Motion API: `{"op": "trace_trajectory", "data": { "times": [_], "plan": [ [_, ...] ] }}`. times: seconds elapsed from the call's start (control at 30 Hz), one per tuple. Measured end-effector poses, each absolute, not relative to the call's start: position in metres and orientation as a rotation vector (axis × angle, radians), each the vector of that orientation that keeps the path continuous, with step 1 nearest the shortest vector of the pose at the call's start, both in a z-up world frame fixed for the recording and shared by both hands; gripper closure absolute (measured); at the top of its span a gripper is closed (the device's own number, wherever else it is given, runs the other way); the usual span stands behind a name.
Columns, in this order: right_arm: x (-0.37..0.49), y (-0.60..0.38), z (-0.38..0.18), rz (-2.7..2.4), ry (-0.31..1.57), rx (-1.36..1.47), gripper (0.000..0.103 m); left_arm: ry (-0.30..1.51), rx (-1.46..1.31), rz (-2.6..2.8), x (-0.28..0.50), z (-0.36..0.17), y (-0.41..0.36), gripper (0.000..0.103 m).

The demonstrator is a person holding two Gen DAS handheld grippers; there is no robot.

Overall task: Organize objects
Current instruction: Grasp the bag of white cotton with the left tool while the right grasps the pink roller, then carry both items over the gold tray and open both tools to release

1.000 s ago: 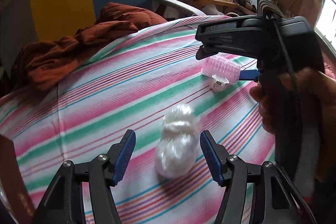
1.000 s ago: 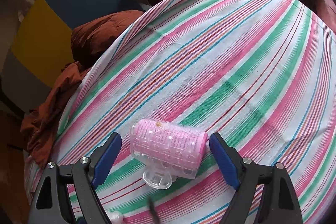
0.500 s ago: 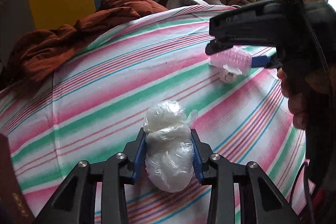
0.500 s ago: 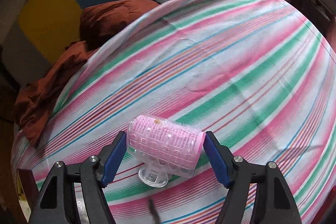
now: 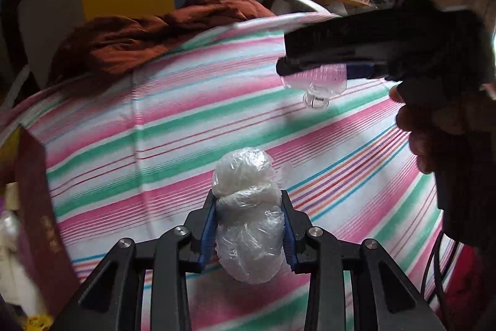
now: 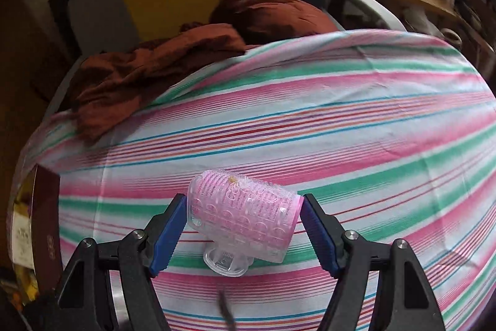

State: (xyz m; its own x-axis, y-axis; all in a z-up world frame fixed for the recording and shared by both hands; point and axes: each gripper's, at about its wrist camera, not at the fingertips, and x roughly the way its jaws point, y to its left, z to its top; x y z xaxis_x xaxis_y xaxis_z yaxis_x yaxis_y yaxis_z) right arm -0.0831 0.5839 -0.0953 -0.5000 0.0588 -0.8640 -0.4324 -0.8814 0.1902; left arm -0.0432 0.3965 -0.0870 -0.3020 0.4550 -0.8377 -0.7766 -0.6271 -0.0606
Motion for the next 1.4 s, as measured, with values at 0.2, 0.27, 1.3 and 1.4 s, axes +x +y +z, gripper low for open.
{"op": "trace_trajectory", "data": {
  "times": [0.2,0.27,1.3,1.4],
  "plan": [
    [-0.083,0.565,-0.094,2.471,0.479,-1.403,0.028,0.419,-1.050,2.067,-0.034,-0.058,0.360,0.066],
    [-0.083,0.562,-0.095,2.477,0.457,-1.412,0.028,0.410,-1.034,2.087,-0.032,-0.050,0.351,0.066],
    [-0.074,0.426,-0.080,2.569,0.400,-1.597,0.028,0.213,-0.983,2.315,-0.036,-0.008,0.192,0.066],
    [-0.066,0.403,-0.061,2.651,0.443,-1.552,0.028,0.170,-0.988,2.360,-0.042,-0.006,0.166,0.066]
  ]
}}
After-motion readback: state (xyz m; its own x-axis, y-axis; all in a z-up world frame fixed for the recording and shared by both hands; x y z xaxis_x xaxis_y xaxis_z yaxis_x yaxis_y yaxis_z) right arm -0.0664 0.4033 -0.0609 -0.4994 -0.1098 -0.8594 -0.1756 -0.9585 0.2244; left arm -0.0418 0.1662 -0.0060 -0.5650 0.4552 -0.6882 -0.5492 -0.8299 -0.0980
